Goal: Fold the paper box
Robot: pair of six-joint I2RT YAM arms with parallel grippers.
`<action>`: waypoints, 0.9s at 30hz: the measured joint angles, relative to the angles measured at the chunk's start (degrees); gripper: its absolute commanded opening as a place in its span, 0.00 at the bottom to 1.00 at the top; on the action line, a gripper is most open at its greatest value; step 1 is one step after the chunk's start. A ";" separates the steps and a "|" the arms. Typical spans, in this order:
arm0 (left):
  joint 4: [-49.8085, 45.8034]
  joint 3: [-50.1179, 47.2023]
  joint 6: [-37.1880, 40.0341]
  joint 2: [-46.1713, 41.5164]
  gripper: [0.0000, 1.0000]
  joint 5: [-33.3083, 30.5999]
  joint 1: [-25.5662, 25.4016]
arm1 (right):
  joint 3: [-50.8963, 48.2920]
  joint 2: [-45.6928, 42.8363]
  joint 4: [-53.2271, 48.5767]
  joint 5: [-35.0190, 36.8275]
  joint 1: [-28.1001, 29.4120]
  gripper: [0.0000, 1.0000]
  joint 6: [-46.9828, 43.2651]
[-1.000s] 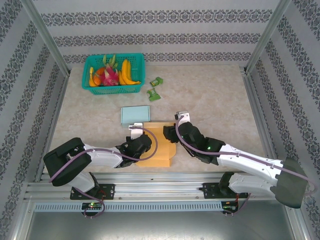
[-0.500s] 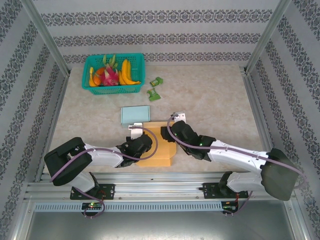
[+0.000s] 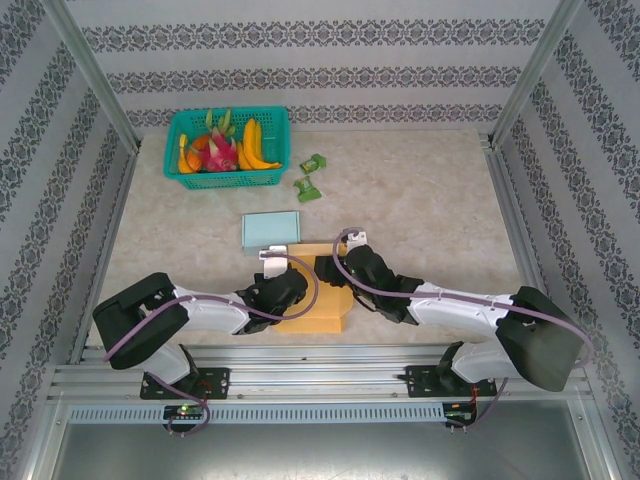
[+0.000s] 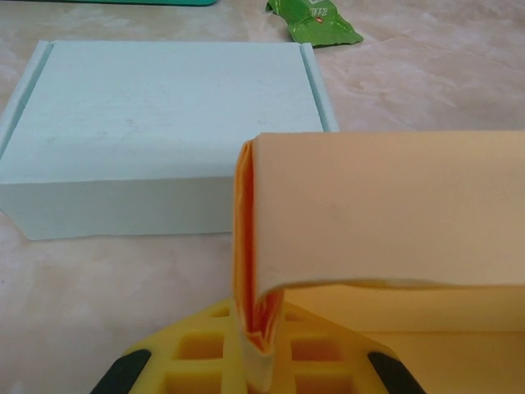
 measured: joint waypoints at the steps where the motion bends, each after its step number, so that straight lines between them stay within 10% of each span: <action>1: 0.00 0.20 -0.15 0.20 0.00 0.02 -0.02 | -0.20 0.00 0.76 -0.55 -0.15 0.56 0.09; 27: -2.29 1.31 -2.10 0.31 0.00 0.26 -0.44 | -6.56 -0.31 -4.61 3.78 -9.09 0.60 -8.83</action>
